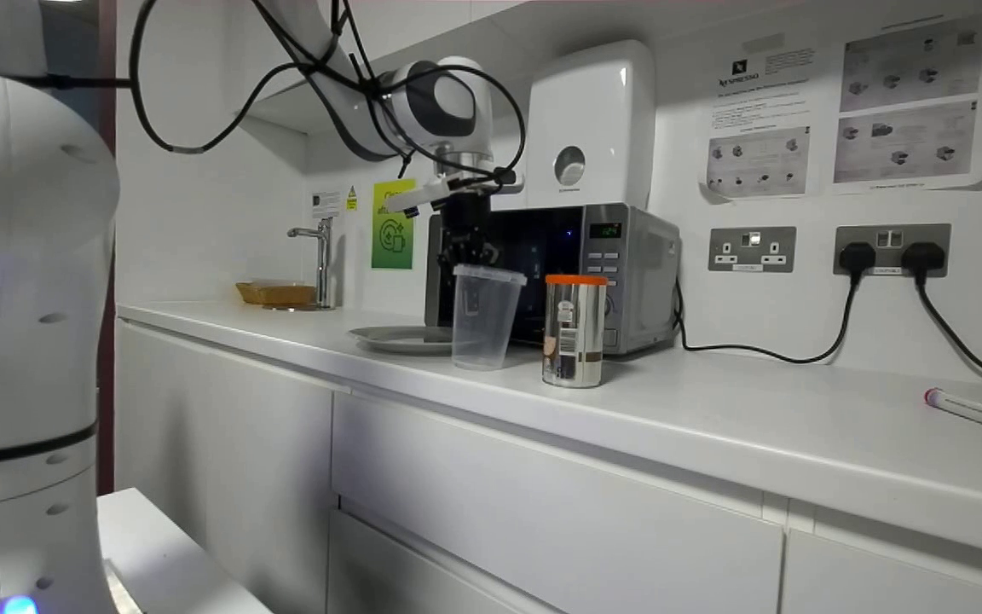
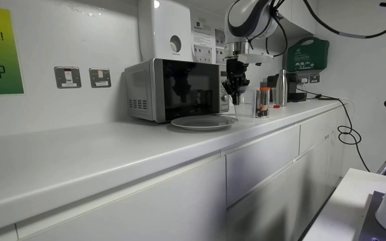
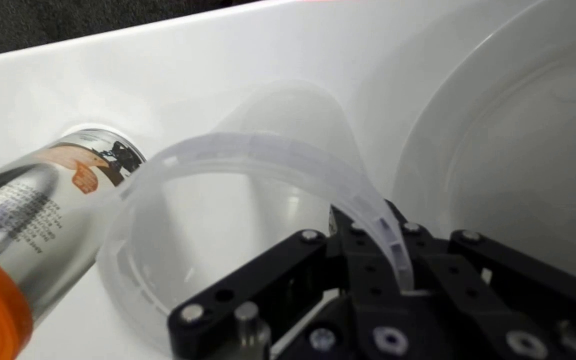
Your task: Remove the clear container from the microwave and place it on the countertop
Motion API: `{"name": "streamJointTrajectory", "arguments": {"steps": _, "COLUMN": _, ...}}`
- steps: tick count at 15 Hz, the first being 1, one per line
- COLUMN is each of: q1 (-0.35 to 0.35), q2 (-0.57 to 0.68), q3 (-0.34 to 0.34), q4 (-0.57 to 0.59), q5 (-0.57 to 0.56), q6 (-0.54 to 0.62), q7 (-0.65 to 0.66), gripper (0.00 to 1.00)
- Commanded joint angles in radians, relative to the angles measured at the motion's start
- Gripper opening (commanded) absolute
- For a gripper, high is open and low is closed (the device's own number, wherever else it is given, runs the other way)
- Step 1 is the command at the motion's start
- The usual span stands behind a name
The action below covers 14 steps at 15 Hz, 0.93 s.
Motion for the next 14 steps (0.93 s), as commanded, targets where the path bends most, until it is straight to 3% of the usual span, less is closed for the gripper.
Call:
{"name": "streamJointTrajectory", "arguments": {"steps": 1, "q1": -0.025, "q2": -0.048, "q3": 0.022, "q4": -0.056, "q5": -0.033, "q6": 0.053, "q7": 0.037, "gripper": 0.05}}
{"name": "streamJointTrajectory", "arguments": {"steps": 2, "q1": -0.027, "q2": -0.050, "q3": 0.024, "q4": -0.060, "q5": -0.036, "q6": 0.056, "q7": 0.040, "gripper": 0.30}}
{"name": "streamJointTrajectory", "arguments": {"steps": 4, "q1": -0.030, "q2": -0.054, "q3": 0.027, "q4": -0.065, "q5": -0.036, "q6": 0.058, "q7": 0.039, "gripper": 0.35}}
{"name": "streamJointTrajectory", "arguments": {"steps": 12, "q1": -0.039, "q2": -0.057, "q3": 0.027, "q4": -0.068, "q5": -0.039, "q6": 0.045, "q7": 0.040, "gripper": 0.97}}
{"name": "streamJointTrajectory", "arguments": {"steps": 14, "q1": -0.046, "q2": -0.053, "q3": 0.030, "q4": -0.035, "q5": -0.047, "q6": 0.001, "q7": 0.055, "gripper": 1.00}}
